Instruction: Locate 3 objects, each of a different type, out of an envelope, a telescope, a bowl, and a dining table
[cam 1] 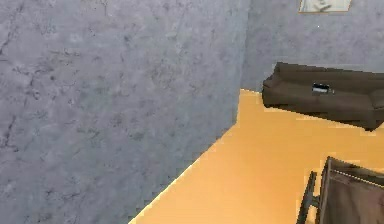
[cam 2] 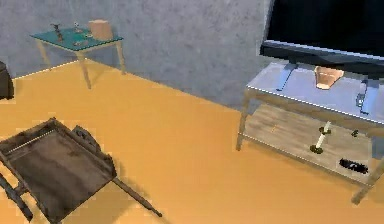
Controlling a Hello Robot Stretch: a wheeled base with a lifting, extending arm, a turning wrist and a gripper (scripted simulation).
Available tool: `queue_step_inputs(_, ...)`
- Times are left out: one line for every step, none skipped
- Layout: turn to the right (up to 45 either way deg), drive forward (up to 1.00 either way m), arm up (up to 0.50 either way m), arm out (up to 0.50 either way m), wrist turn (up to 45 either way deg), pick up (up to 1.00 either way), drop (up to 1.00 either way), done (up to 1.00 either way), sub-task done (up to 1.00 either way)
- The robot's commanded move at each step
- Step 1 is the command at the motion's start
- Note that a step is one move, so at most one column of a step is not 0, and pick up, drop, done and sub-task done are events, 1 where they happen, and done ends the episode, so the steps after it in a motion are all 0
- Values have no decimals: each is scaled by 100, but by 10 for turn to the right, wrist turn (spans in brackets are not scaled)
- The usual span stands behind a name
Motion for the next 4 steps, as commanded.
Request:
queue_step_inputs(0,100,0,0,0,0,0,0,0)
queue_step_inputs(330,0,0,0,0,0,0,0,0)
queue_step_inputs(0,100,0,0,0,0,0,0,0)
queue_step_inputs(210,0,0,0,0,0,0,0,0)
